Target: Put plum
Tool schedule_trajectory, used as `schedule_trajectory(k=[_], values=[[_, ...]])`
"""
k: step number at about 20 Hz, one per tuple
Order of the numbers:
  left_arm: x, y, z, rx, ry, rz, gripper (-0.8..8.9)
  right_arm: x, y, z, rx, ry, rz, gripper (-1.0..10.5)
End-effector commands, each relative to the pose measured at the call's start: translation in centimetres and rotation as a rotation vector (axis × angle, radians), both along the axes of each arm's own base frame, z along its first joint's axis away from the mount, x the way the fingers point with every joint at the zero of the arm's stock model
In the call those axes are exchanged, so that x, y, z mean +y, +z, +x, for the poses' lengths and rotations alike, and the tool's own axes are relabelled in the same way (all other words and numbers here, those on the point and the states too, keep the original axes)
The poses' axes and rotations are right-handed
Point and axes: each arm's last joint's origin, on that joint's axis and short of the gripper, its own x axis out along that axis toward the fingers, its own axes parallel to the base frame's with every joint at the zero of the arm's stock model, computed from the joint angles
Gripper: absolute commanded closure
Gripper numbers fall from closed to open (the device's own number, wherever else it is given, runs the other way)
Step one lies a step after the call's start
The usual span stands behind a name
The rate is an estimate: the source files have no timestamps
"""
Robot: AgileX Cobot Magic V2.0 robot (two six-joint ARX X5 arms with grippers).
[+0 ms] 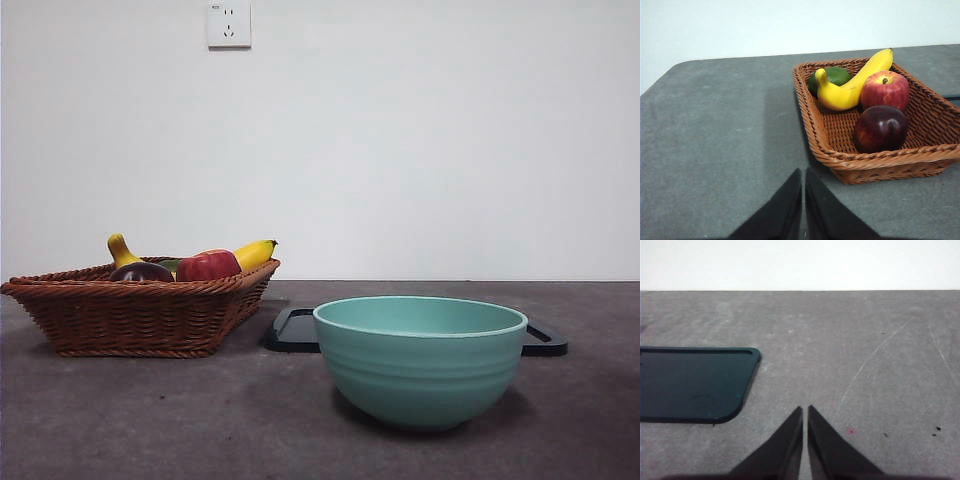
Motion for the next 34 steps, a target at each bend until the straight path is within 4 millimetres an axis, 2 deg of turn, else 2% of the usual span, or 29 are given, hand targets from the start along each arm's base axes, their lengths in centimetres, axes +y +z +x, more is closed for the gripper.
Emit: schedule_trajectory(k=[1, 11, 17, 27, 34], values=[[0.0, -0.7, 0.1, 0.029, 0.004, -0.020, 8.05, 0.0, -0.1, 0.0, -0.002, 0.001, 0.027, 9.4], [0.0, -0.7, 0.1, 0.061, 0.049, -0.290, 8.04, 0.1, 0.0, 0.0, 0.004, 0.014, 0.183, 9.4], [0.0, 0.6, -0.2, 0.041, 0.058, -0.388, 8.04, 0.2, 1.2, -0.2, -0.017, 0.019, 0.259, 9.4], [0.0, 3.7, -1.3, 0.084, 0.061, -0.440, 8.04, 0.3, 5.7, -2.0, -0.019, 0.029, 0.281, 9.4], [-0.4, 7.1, -1.9, 0.147, -0.043, -0.452, 8.04, 0.7, 9.9, -3.3, -0.010, 0.130, 0.292, 9.4]])
